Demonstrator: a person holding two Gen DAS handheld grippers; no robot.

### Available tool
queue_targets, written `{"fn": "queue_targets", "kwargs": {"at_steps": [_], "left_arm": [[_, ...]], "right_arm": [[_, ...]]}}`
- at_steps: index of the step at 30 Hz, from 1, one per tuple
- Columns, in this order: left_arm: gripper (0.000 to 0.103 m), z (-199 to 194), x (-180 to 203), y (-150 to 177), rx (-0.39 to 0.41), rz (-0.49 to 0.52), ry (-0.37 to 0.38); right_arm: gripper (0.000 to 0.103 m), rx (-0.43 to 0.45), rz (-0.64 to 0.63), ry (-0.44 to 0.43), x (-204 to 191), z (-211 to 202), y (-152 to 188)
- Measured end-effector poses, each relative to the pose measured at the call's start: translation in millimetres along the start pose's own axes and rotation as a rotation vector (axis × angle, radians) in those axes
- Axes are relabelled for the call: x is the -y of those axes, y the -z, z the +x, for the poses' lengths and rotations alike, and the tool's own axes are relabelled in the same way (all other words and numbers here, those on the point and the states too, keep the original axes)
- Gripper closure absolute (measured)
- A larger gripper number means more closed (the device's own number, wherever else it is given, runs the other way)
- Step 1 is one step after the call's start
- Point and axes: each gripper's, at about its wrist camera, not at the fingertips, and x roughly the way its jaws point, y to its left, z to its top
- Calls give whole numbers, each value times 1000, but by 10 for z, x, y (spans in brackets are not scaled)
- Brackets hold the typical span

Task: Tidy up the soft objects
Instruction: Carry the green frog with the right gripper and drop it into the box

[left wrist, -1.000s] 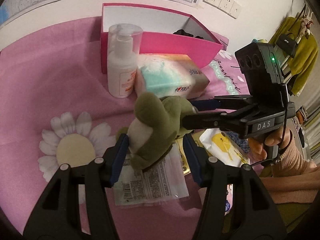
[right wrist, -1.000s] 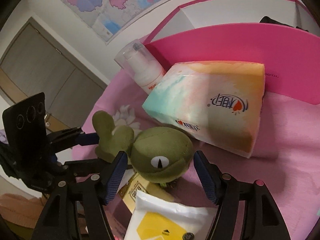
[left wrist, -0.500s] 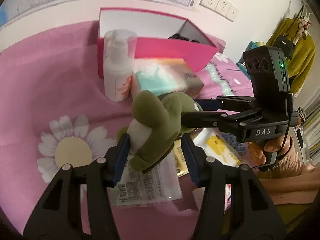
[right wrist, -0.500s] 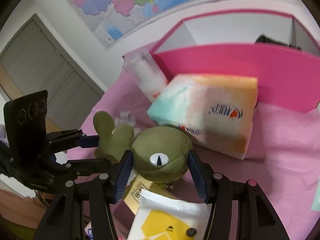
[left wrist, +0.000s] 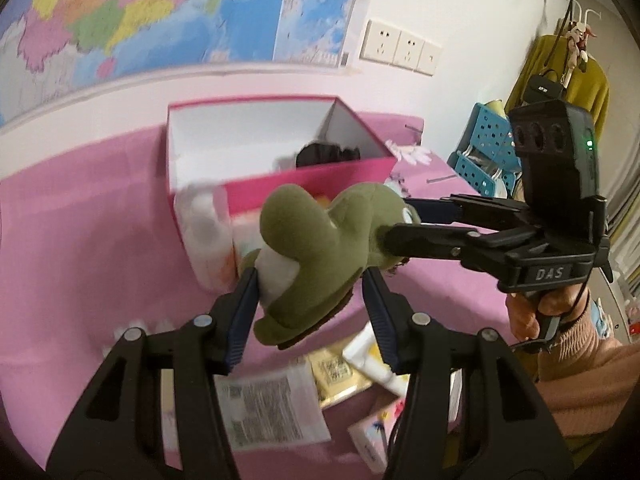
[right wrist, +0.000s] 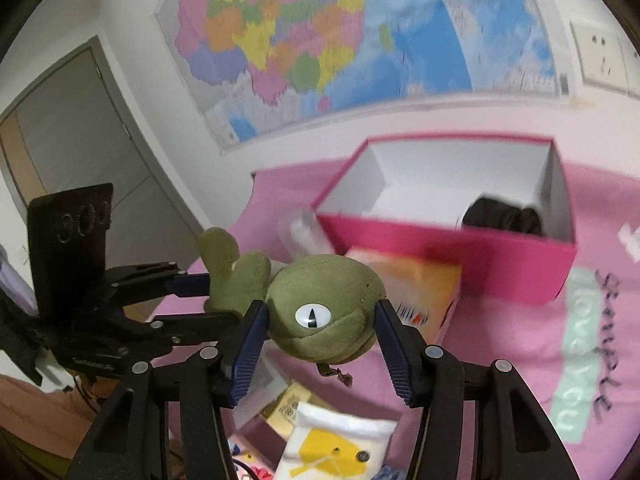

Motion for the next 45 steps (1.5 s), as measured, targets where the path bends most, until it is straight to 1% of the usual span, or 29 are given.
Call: {"fn": "queue_targets", "kwargs": {"at_steps": [2, 9, 14, 18, 20, 22, 26, 32, 38, 41, 43, 45], "left_arm": [[48, 19, 5, -113, 14, 10, -8], [48, 81, -58, -438, 37, 26, -26], [48, 157, -167, -717, 43, 37, -51], [48, 253, -238, -871, 35, 43, -83], [48, 327, -273, -934, 34, 56, -115], [48, 405, -333, -988, 20, 47, -123], [48, 579, -462, -1063, -11, 39, -136], [48, 842, -606, -1083, -66, 22, -151], [48, 1091, -680, -1045, -128, 23, -171], [48, 1192, -700, -1025, -153, 29, -202], [48, 1237, -699, -1047, -157, 25, -214], [48, 1209, -725, -1058, -144, 12, -227]], "right_arm": [[49, 21, 0, 6, 16, -34, -70], [49, 73, -1, 25, 137, -38, -301], [49, 98, 22, 20, 251, 117, -548], [49, 97, 56, 18, 409, 306, -710], [49, 92, 65, 19, 462, 391, -761], [49, 86, 77, 27, 521, 497, -813], [49, 68, 110, 32, 643, 685, -860], [49, 31, 143, 51, 794, 932, -883], [50, -32, 161, 79, 929, 1199, -860], [50, -63, 157, 88, 947, 1302, -858], [49, -78, 147, 116, 927, 1351, -875], [49, -74, 131, 136, 901, 1337, -882]]}}
